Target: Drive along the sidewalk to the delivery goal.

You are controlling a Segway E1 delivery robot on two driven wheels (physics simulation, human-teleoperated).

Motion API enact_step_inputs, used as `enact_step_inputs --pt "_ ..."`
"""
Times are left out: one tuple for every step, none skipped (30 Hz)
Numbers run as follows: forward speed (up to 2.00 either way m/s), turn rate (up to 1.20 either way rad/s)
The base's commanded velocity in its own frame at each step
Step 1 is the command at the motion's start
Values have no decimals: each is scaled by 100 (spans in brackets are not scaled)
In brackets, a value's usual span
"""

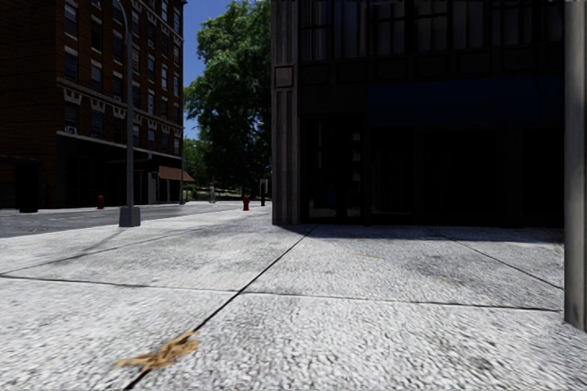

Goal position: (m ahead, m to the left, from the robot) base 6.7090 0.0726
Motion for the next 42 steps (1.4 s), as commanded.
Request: enact_step_inputs --pt "200 65" --pt "200 65" --pt "200 63" --pt "200 61" --pt "200 53" --pt "200 51" --pt "200 51" --pt "200 50" --pt "200 50" --pt "200 50" --pt "200 50" --pt "200 49" --pt "200 39" --pt "200 0" --pt "200 0" --pt "200 0" --pt "200 0" --pt "200 0" --pt "200 0" --pt "200 0" --pt "200 0" --pt "200 0" --pt "200 0" --pt "200 0" --pt "200 0" --pt "200 0" --pt "200 0" --pt "200 0" --pt "200 0" --pt "200 0" --pt "200 0" --pt "200 0" --pt "200 0" --pt "200 0" --pt "200 0" --pt "200 0" --pt "200 0" --pt "200 0" --pt "200 0" --pt "200 0" --pt "200 0" --pt "200 -8"
